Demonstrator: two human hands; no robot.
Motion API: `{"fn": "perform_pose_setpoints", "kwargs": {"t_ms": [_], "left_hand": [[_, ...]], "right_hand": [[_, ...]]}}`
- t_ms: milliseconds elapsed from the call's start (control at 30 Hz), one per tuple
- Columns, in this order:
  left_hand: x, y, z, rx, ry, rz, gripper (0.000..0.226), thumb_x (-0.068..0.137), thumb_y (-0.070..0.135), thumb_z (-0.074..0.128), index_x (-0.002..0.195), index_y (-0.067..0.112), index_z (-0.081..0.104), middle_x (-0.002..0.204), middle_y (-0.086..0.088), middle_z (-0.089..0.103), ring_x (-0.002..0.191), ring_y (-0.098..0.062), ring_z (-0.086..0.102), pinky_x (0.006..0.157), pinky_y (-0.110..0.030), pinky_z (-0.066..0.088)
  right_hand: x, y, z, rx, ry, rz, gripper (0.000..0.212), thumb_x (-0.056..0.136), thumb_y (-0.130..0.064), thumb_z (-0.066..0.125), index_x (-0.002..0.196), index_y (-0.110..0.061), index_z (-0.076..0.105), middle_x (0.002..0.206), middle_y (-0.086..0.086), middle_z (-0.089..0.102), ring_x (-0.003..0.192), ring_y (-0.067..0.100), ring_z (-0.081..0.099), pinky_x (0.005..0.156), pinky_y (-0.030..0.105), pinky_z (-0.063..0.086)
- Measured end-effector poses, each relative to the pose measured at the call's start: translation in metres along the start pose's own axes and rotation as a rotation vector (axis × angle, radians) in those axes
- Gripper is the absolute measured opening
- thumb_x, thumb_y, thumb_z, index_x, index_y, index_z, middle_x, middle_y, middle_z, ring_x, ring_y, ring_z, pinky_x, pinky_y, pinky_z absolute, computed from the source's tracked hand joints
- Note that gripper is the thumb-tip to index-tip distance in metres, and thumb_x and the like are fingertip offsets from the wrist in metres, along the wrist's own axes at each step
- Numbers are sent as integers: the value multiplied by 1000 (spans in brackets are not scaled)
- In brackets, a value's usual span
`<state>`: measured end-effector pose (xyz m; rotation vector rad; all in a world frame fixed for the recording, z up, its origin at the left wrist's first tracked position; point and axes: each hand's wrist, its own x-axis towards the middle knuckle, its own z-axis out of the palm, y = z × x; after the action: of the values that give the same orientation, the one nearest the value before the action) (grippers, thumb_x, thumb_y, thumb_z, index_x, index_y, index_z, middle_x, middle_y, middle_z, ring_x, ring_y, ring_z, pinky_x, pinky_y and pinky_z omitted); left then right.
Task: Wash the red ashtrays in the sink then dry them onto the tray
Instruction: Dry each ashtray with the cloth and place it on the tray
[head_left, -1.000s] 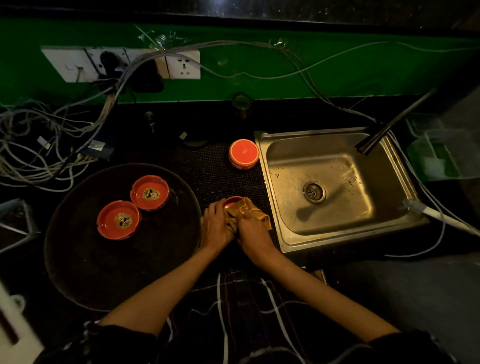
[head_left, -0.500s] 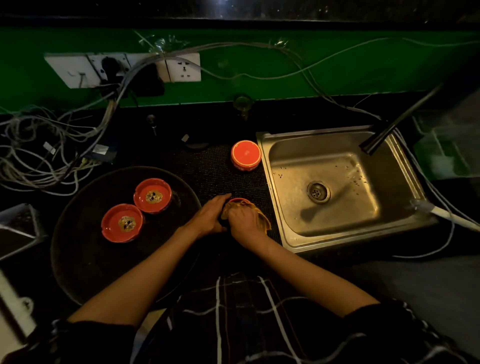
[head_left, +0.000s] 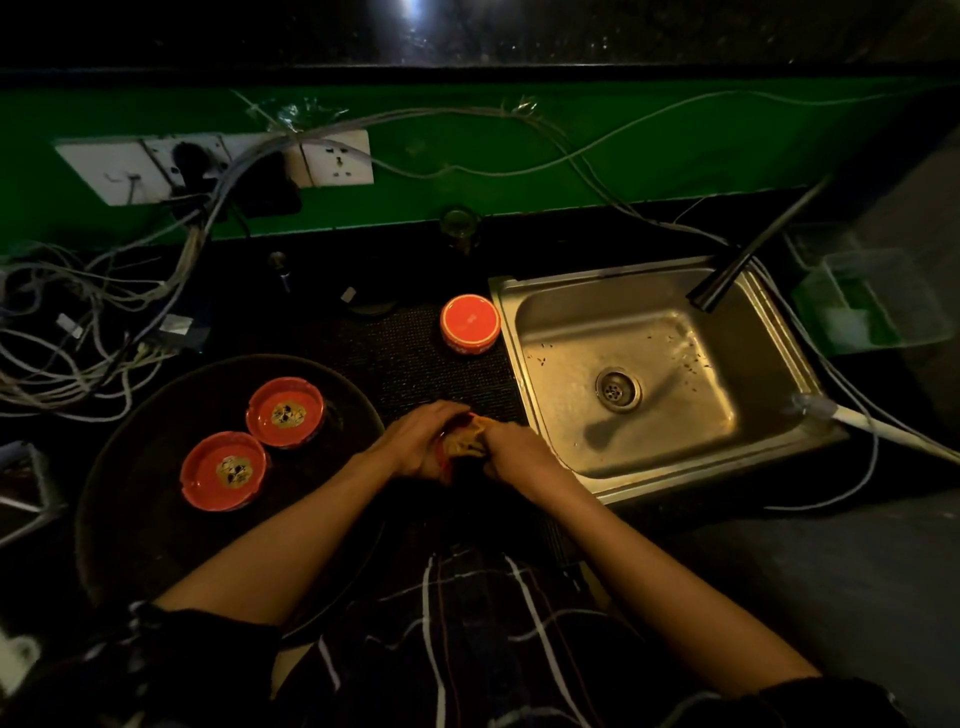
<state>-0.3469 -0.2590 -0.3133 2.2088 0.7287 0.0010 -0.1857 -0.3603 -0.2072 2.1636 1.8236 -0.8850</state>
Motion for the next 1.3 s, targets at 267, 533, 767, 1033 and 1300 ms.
{"fn": "perform_pose_setpoints", "kwargs": {"t_ms": [267,533,767,1033,1300], "left_hand": [[-12,52,58,-107,496,-657,113,52,56,88,144,13,36,133,-12,43,118,-32,46,98,-44,45],[-37,3,18,-176,240,-295,97,58,56,68,139,7,49,129,-17,55,120,-31,53,102,-37,45],[-42,-9,0,-126,179,-217,96,62,45,80,141,4,47,140,-16,52,129,-28,50,109,-31,36],[-22,-2,10,-100,163,-177,106,66,61,66,146,-3,40,147,-21,45,135,-34,45,112,-46,37],[-12,7,4,28,128,-124,96,67,59,55,150,13,38,150,-9,44,135,-29,46,105,-49,43]], "right_hand": [[-12,10,-5,174,243,160,33,81,-5,58,113,-12,63,104,14,70,97,39,65,80,39,50],[21,-35,60,-112,180,-61,41,85,-10,63,125,-11,62,131,16,60,127,34,52,104,41,45],[44,-59,44,-133,164,6,28,84,-28,73,107,-15,66,109,6,69,101,25,66,76,34,50],[47,-29,31,16,97,-131,45,82,-24,70,125,-13,63,123,11,67,111,31,64,91,36,50],[31,-21,34,-248,91,-146,29,93,-20,54,121,-15,62,119,9,68,109,32,64,94,43,47]]}}
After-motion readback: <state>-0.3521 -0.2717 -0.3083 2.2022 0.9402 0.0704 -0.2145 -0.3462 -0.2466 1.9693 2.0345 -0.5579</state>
